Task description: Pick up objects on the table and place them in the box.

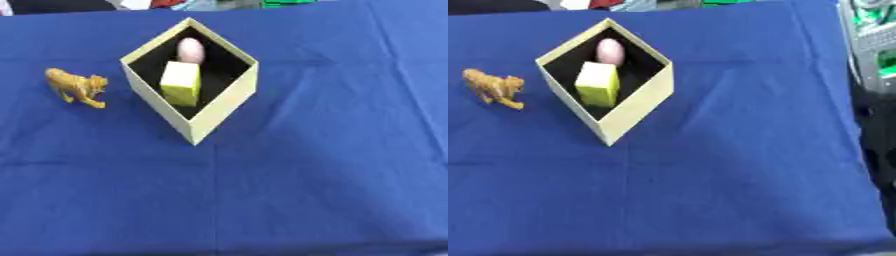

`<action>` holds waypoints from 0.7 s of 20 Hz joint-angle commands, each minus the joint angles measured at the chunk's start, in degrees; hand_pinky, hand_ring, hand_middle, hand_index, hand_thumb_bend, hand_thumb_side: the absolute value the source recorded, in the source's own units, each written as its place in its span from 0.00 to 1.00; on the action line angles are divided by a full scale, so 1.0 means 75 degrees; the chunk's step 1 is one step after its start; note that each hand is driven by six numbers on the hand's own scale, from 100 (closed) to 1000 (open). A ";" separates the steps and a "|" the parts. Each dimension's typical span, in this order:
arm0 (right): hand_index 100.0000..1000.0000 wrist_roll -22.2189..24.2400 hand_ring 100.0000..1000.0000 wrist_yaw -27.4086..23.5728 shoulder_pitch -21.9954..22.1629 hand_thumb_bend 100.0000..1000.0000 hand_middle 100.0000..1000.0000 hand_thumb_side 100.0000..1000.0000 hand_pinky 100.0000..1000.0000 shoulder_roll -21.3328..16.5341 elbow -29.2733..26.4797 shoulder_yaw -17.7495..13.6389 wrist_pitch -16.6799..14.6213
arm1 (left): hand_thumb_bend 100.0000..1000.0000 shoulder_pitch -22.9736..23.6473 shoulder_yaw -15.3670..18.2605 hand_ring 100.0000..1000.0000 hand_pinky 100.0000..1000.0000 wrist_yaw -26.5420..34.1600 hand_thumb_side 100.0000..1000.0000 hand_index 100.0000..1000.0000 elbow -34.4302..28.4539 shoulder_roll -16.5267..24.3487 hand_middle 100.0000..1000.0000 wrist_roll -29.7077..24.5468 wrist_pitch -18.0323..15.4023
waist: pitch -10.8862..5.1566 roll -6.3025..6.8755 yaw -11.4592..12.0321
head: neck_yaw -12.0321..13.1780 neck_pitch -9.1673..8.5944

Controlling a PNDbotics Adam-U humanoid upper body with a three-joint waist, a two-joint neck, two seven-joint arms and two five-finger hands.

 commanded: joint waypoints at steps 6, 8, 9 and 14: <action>0.87 -0.0168 0.94 -0.0753 0.0107 0.00 0.74 0.63 0.86 -0.0459 -0.0283 -0.0403 -0.0533 | 0.10 -0.0387 -0.0011 0.66 0.68 -0.0256 0.80 0.76 0.0303 0.0575 0.63 -0.0126 -0.0028 | 0.0144 0.0051 -0.0012 | 0.0220 -0.0480; 0.87 -0.0256 0.94 -0.0815 0.0129 0.00 0.74 0.63 0.86 -0.0482 -0.0314 -0.0454 -0.0548 | 0.21 -0.0525 -0.0082 0.71 0.70 -0.0579 0.76 0.83 0.0442 0.0761 0.70 -0.0483 -0.0144 | 0.0183 0.0062 -0.0001 | 0.0170 -0.0492; 0.87 -0.0278 0.94 -0.0827 0.0133 0.00 0.74 0.64 0.86 -0.0484 -0.0320 -0.0461 -0.0548 | 0.26 -0.0615 -0.0113 0.73 0.71 -0.0824 0.76 0.85 0.0567 0.0861 0.72 -0.0801 -0.0216 | 0.0194 0.0067 0.0004 | 0.0144 -0.0483; 0.87 -0.0219 0.94 -0.0779 0.0148 0.00 0.75 0.64 0.87 -0.0464 -0.0331 -0.0468 -0.0540 | 0.31 -0.1107 -0.0208 0.76 0.72 -0.1687 0.75 0.88 0.1284 0.1227 0.75 -0.2247 -0.0632 | 0.0198 0.0066 0.0023 | 0.0048 -0.0424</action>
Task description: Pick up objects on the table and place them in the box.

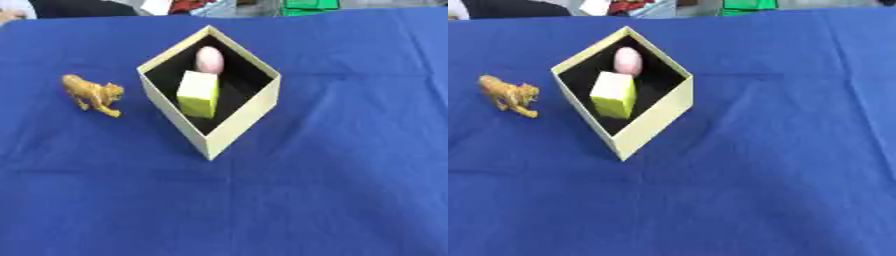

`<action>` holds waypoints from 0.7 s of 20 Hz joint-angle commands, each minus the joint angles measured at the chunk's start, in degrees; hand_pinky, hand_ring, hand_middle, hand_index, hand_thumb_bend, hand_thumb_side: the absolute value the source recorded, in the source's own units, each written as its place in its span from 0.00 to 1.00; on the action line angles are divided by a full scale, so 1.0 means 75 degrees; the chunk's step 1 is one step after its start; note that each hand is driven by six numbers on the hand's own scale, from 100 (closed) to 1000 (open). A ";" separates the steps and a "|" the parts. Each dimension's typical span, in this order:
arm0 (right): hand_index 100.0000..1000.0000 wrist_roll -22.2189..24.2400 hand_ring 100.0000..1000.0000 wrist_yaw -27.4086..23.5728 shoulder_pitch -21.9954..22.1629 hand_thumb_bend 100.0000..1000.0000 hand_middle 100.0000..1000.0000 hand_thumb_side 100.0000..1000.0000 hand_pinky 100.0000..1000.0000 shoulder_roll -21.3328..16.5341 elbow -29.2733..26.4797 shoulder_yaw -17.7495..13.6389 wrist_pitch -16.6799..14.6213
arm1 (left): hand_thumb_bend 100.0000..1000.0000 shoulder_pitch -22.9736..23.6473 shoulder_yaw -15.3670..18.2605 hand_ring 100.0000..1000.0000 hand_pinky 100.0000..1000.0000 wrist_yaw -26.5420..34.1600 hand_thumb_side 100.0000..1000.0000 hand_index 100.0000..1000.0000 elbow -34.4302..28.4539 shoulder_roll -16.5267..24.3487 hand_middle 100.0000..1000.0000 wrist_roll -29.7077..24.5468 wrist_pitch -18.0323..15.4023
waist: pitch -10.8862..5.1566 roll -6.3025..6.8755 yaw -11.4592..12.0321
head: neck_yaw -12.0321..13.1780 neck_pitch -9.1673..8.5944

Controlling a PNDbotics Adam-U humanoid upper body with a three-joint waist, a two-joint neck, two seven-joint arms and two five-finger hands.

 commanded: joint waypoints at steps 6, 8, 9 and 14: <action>0.87 0.0012 0.95 0.0117 -0.0057 0.00 0.75 0.64 0.87 -0.0011 -0.0280 -0.0121 0.0052 | 0.55 -0.1302 -0.0859 0.82 0.78 -0.1283 0.77 0.92 0.1353 0.1085 0.78 -0.2273 -0.1069 | -0.0227 -0.0007 -0.0013 | -0.0135 0.0059; 0.87 0.0032 0.95 0.0147 -0.0074 0.00 0.75 0.64 0.87 0.0064 -0.0319 -0.0102 0.0048 | 0.58 -0.1603 -0.1130 0.83 0.79 -0.1440 0.77 0.92 0.1693 0.1120 0.79 -0.2603 -0.1323 | -0.0248 -0.0016 -0.0028 | -0.0132 0.0068; 0.87 0.0045 0.95 0.0161 -0.0080 0.00 0.75 0.64 0.87 0.0100 -0.0337 -0.0093 0.0043 | 0.59 -0.1732 -0.1249 0.83 0.79 -0.1523 0.77 0.92 0.1852 0.1119 0.79 -0.2768 -0.1453 | -0.0257 -0.0020 -0.0038 | -0.0131 0.0072; 0.87 0.0141 0.95 0.0219 -0.0093 0.00 0.75 0.64 0.88 0.0209 -0.0389 -0.0084 0.0042 | 0.66 -0.2240 -0.1632 0.85 0.82 -0.1766 0.77 0.91 0.2439 0.1028 0.80 -0.3478 -0.1991 | -0.0267 -0.0042 -0.0106 | -0.0130 0.0067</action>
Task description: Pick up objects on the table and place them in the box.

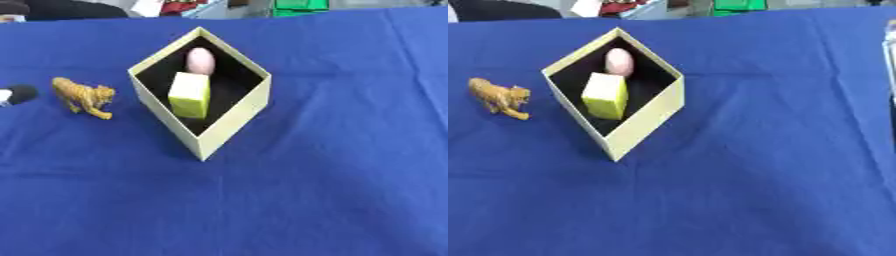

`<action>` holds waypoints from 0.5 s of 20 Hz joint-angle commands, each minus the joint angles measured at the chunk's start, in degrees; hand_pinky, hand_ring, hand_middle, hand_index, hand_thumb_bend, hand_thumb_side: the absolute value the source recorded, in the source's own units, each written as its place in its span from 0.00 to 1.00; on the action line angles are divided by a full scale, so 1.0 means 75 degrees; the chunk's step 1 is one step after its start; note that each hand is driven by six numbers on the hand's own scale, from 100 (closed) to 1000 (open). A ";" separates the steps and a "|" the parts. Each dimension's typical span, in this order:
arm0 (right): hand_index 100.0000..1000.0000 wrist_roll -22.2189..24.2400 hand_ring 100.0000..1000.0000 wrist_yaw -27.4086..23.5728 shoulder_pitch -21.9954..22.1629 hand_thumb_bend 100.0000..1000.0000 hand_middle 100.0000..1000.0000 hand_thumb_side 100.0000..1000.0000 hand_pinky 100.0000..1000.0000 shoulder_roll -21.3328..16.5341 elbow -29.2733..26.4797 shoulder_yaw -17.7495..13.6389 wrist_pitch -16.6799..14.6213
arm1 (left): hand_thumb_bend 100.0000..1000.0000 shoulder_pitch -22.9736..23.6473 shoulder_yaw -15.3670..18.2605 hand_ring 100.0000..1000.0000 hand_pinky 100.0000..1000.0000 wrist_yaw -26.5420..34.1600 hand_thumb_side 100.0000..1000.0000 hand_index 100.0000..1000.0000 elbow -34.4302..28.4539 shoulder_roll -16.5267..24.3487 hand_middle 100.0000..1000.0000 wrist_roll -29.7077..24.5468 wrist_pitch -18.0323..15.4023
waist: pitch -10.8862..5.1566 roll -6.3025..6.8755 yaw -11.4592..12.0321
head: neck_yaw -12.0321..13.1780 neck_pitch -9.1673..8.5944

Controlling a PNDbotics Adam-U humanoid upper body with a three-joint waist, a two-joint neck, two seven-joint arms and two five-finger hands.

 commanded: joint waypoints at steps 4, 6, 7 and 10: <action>0.87 0.0103 0.95 0.0100 -0.0159 0.00 0.75 0.64 0.88 -0.0010 -0.0212 -0.0048 -0.0006 | 0.66 -0.0533 -0.0262 0.85 0.82 -0.0236 0.74 0.90 0.0532 0.0170 0.79 -0.0699 -0.0444 | -0.0194 -0.0028 -0.0030 | -0.0001 -0.0004; 0.87 0.0111 0.95 0.0097 -0.0154 0.00 0.75 0.64 0.88 0.0012 -0.0223 -0.0056 -0.0001 | 0.64 -0.0694 -0.0327 0.85 0.82 -0.0318 0.72 0.89 0.0691 0.0108 0.79 -0.0839 -0.0510 | -0.0190 -0.0038 -0.0039 | 0.0005 -0.0026; 0.87 0.0119 0.95 0.0095 -0.0154 0.00 0.75 0.65 0.88 0.0022 -0.0225 -0.0057 0.0002 | 0.63 -0.0775 -0.0350 0.85 0.82 -0.0369 0.72 0.89 0.0774 0.0072 0.79 -0.0873 -0.0526 | -0.0187 -0.0043 -0.0046 | 0.0008 -0.0035; 0.87 0.0163 0.95 0.0105 -0.0162 0.00 0.75 0.65 0.88 0.0046 -0.0232 -0.0057 0.0004 | 0.58 -0.1004 -0.0421 0.84 0.81 -0.0548 0.69 0.87 0.1057 -0.0051 0.78 -0.0951 -0.0554 | -0.0178 -0.0055 -0.0072 | 0.0019 -0.0067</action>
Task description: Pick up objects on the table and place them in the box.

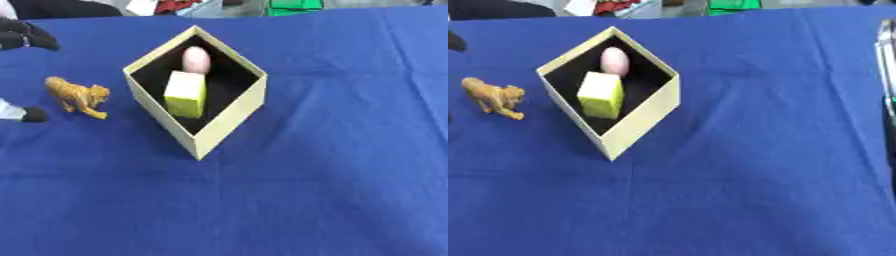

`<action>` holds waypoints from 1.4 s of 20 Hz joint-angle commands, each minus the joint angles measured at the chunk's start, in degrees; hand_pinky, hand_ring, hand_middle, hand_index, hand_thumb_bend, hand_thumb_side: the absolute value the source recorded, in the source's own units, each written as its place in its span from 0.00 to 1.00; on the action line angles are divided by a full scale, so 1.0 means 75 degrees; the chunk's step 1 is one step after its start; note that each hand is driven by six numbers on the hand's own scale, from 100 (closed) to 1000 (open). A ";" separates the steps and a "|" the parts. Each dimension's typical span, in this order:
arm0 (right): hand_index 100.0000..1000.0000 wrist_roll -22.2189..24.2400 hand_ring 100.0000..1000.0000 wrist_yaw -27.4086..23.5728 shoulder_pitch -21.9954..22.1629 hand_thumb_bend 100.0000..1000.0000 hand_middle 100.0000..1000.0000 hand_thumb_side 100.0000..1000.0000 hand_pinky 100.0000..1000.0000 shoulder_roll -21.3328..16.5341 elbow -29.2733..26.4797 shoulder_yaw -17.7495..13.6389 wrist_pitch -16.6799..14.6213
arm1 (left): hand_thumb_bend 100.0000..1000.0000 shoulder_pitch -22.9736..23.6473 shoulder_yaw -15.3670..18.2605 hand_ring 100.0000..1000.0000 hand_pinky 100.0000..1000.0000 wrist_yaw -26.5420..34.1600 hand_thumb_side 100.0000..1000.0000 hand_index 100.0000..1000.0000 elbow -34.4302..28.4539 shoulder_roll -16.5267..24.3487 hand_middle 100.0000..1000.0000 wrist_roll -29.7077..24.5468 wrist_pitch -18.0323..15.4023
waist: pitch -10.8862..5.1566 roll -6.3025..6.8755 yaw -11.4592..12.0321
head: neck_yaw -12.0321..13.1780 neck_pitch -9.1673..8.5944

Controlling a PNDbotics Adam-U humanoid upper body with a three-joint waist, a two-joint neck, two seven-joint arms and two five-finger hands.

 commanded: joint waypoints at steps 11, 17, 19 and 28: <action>0.87 0.0095 0.95 0.0020 -0.0229 0.00 0.75 0.65 0.88 -0.0019 -0.0209 -0.0081 0.0012 | 0.46 -0.0808 -0.0148 0.83 0.80 -0.0917 0.62 0.86 0.1159 -0.0323 0.78 -0.0369 -0.0100 | -0.0054 -0.0027 -0.0137 | 0.0057 -0.0194; 0.87 0.0081 0.95 -0.0037 -0.0250 0.00 0.75 0.65 0.88 -0.0012 -0.0230 -0.0117 0.0013 | 0.47 -0.0995 -0.0146 0.82 0.79 -0.1404 0.63 0.85 0.1640 -0.0505 0.77 -0.0578 -0.0021 | 0.0033 -0.0012 -0.0190 | 0.0094 -0.0253; 0.87 0.0070 0.95 -0.0057 -0.0245 0.00 0.75 0.65 0.88 -0.0008 -0.0239 -0.0133 0.0010 | 0.46 -0.1033 -0.0132 0.82 0.79 -0.1537 0.63 0.85 0.1789 -0.0554 0.77 -0.0722 0.0020 | 0.0056 -0.0003 -0.0202 | 0.0104 -0.0272; 0.87 0.0058 0.95 -0.0135 -0.0234 0.00 0.75 0.65 0.88 0.0024 -0.0264 -0.0174 0.0009 | 0.41 -0.1146 0.0000 0.79 0.77 -0.1754 0.57 0.83 0.2240 -0.0684 0.73 -0.0868 0.0184 | 0.0122 -0.0001 -0.0238 | 0.0164 -0.0361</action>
